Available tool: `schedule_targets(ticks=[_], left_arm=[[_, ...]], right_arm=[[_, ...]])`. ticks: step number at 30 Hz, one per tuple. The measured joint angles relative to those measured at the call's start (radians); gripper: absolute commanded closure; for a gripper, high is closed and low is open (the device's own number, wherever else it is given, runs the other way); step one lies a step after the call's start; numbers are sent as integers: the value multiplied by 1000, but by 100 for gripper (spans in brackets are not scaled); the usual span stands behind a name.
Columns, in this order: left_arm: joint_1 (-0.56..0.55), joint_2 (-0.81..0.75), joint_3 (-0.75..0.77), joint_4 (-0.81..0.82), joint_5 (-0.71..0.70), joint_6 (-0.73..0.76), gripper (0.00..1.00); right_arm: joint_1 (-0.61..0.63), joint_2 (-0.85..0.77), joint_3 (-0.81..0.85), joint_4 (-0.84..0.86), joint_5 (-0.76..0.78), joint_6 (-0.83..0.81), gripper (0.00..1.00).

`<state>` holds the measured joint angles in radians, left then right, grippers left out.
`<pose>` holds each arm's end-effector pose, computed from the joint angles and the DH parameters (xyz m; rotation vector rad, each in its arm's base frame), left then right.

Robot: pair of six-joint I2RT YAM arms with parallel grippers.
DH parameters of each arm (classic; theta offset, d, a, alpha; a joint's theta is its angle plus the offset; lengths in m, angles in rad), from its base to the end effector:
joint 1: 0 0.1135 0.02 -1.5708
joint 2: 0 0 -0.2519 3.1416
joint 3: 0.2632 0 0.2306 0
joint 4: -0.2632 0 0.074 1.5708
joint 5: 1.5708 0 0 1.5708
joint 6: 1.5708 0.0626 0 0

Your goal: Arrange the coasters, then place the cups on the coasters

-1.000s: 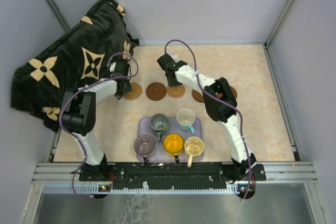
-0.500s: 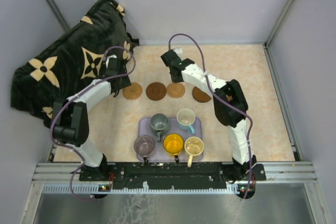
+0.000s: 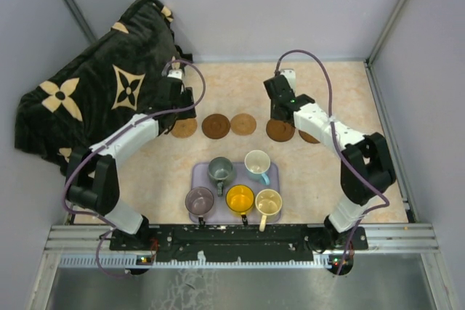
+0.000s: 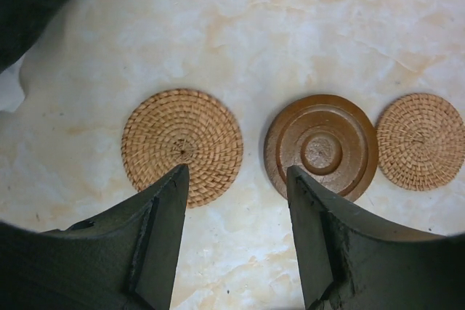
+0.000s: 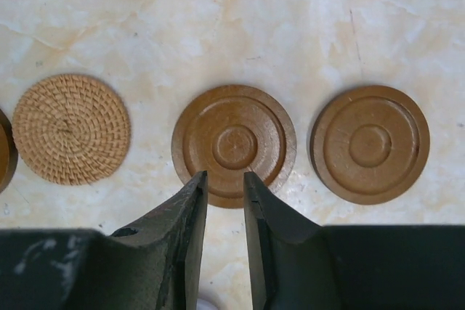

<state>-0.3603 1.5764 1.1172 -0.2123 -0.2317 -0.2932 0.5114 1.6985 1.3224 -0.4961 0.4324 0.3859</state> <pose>0.3356 -0.1111 0.2365 -0.0501 2.2225 -0.0992 0.3315 0.1559 0.2372 0.0400 2.3411 -0.0932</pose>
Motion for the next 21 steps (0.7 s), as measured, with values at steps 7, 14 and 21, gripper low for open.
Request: schedule_targets(ticks=[7, 14, 21], left_arm=[[-18, 3, -28, 82, 66, 70, 38], [-68, 48, -79, 124, 121, 101, 39], [-105, 64, -92, 123, 147, 105, 38]], right_arm=[[-31, -77, -142, 43, -1, 11, 64], [-92, -69, -229, 80, -67, 58, 66], [-93, -69, -316, 100, -133, 84, 65]])
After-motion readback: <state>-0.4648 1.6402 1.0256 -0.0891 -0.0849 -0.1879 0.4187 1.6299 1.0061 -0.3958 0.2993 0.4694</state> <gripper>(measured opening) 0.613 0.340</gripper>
